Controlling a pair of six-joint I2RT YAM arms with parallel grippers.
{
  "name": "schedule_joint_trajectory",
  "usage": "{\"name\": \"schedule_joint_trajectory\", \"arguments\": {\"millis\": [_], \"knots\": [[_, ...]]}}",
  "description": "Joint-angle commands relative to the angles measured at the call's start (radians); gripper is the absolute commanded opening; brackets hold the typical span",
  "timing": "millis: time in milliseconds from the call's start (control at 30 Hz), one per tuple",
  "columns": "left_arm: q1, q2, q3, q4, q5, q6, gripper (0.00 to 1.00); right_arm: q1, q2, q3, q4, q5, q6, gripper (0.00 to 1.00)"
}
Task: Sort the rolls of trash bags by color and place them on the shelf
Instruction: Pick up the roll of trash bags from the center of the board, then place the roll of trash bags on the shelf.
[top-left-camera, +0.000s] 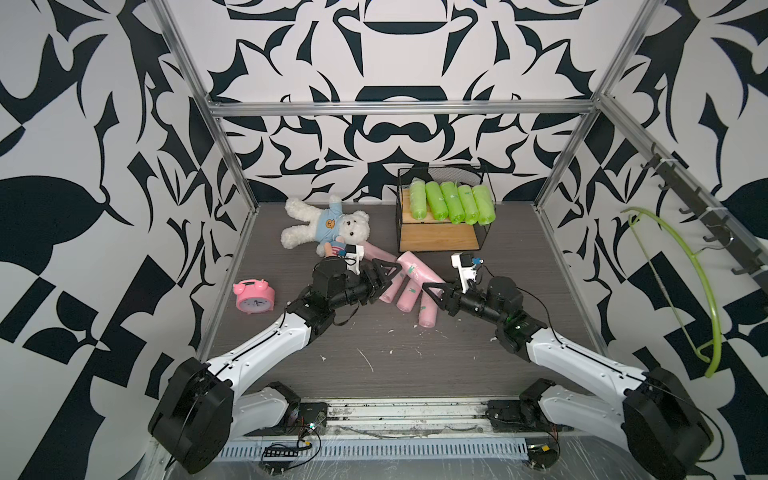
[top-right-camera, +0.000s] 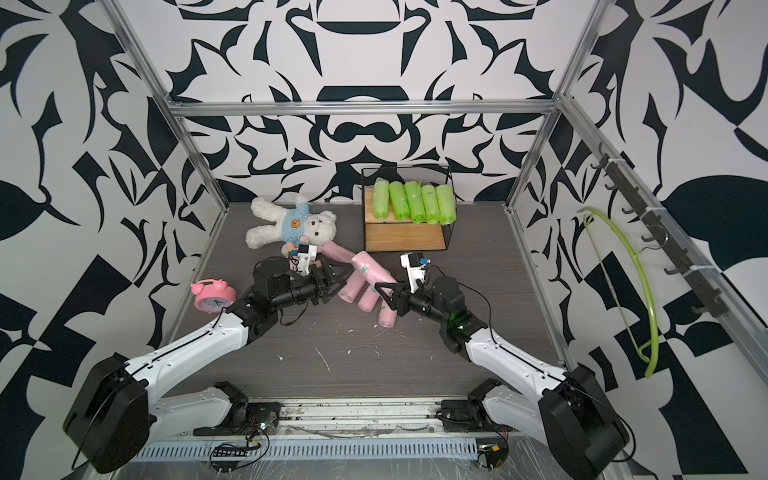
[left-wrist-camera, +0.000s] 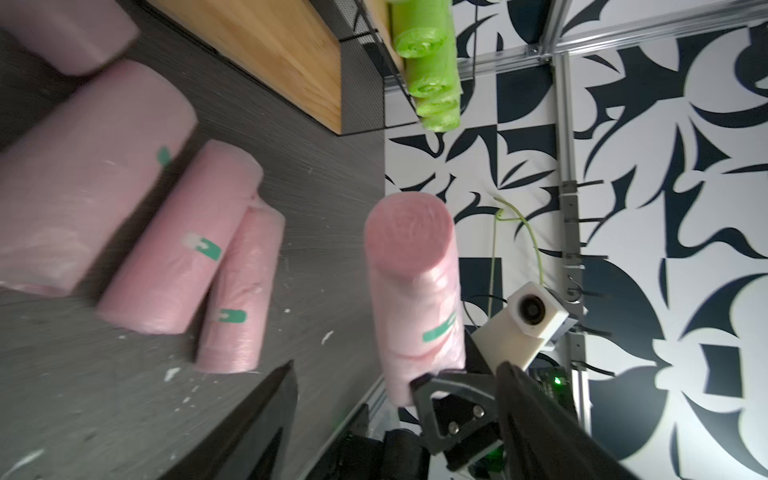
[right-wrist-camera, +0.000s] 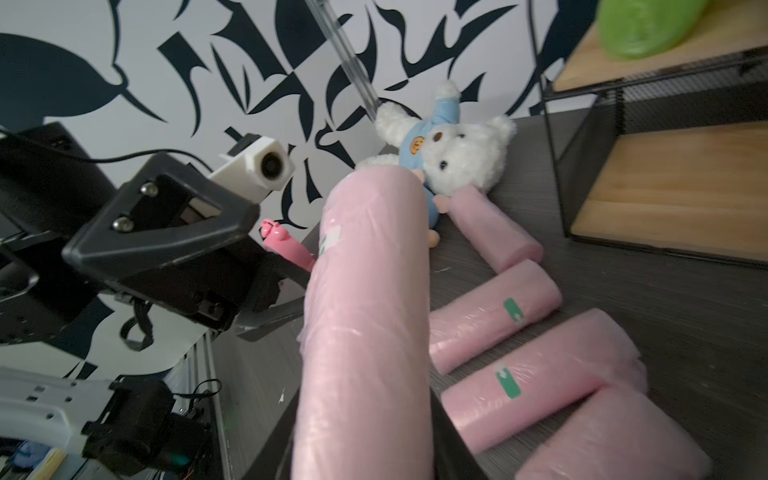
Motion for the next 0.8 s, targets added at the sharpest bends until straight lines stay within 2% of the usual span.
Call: {"name": "schedule_joint_trajectory", "arguments": {"millis": [0,100,167,300,400,567,767], "knots": [[0.046,-0.02,0.043,-0.16,-0.041,0.167,0.84,-0.075,-0.032,0.033,-0.04,0.041,0.014,0.37],[0.076,-0.017,0.062,-0.228,-0.028,0.254,0.84,-0.201,0.022,0.055,-0.083,0.019,0.029,0.37],[0.077,-0.02,0.066,-0.245,-0.029,0.294,0.84,-0.254,0.081,0.071,-0.071,0.045,0.047,0.37],[0.077,-0.016,0.081,-0.265,-0.005,0.333,0.84,-0.268,0.203,0.118,-0.03,0.181,0.059,0.37],[0.077,-0.015,0.093,-0.283,0.003,0.355,0.84,-0.272,0.32,0.154,0.067,0.263,0.088,0.37],[0.077,-0.018,0.102,-0.293,0.014,0.365,0.84,-0.308,0.554,0.226,0.284,0.285,0.162,0.37],[0.077,-0.025,0.107,-0.305,0.013,0.375,0.84,-0.322,0.758,0.33,0.421,0.31,0.23,0.37]]}}
